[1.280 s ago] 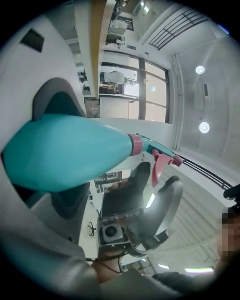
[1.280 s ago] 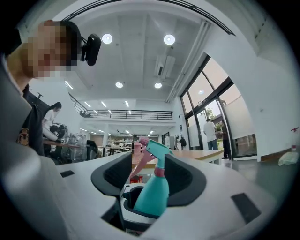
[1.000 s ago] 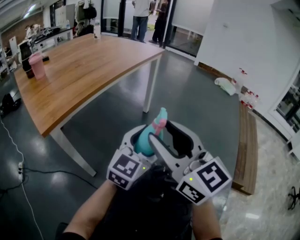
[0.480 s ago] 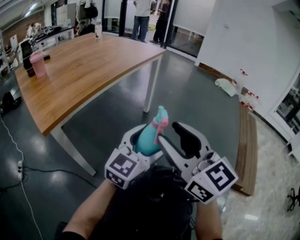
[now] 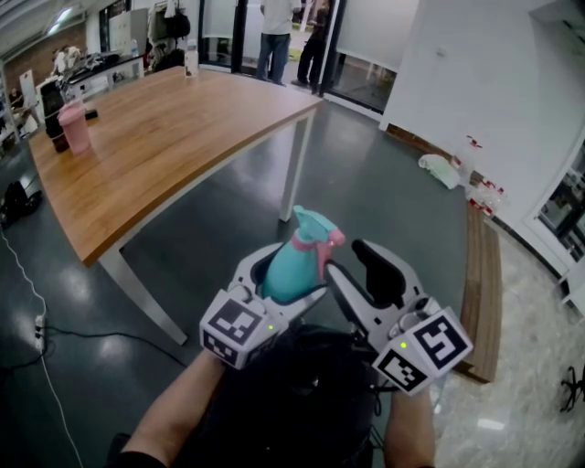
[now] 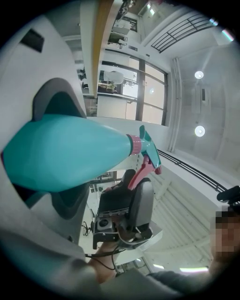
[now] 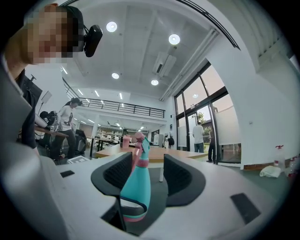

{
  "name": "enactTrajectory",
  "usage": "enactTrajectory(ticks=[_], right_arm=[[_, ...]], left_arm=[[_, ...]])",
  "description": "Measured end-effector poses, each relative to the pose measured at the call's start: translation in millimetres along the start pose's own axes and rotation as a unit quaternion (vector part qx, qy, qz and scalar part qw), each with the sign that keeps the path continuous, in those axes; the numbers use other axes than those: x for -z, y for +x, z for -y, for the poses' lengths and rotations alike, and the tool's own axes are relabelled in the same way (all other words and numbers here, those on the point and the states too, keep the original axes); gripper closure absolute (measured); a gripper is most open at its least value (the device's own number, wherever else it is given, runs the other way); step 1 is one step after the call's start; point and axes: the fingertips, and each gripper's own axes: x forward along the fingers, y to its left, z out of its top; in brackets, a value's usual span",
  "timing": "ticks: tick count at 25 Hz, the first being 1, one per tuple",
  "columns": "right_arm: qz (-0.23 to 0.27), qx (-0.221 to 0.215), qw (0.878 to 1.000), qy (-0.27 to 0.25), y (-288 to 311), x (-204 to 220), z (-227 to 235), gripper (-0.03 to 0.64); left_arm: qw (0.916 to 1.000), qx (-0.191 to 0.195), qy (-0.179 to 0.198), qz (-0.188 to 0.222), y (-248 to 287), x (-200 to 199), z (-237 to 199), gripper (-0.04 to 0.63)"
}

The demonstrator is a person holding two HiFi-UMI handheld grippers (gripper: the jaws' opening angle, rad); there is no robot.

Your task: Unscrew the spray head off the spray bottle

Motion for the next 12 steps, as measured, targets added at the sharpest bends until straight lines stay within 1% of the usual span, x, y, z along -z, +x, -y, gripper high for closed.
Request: enactTrajectory(ticks=[6,8,11,12], right_arm=[[-0.003,0.021,1.000,0.000,-6.9,1.8,14.4,0.410],[0.004,0.026,1.000,0.003,-10.1,-1.3,16.4,0.410],[0.029,0.010,1.000,0.001,-11.9,-15.6,1.9,0.411],[0.035,0.000,0.999,-0.002,-11.1,-20.3,-7.1,0.439]], left_arm=[[1.0000,-0.003,0.001,0.009,-1.5,-5.3,0.7,0.178],[0.9999,-0.009,0.004,0.009,-1.7,-6.3,-0.1,0.178],[0.9997,-0.018,0.012,0.004,-0.4,-7.0,-2.8,0.178],[0.9997,-0.021,0.015,0.002,0.4,-6.8,-3.5,0.178]])
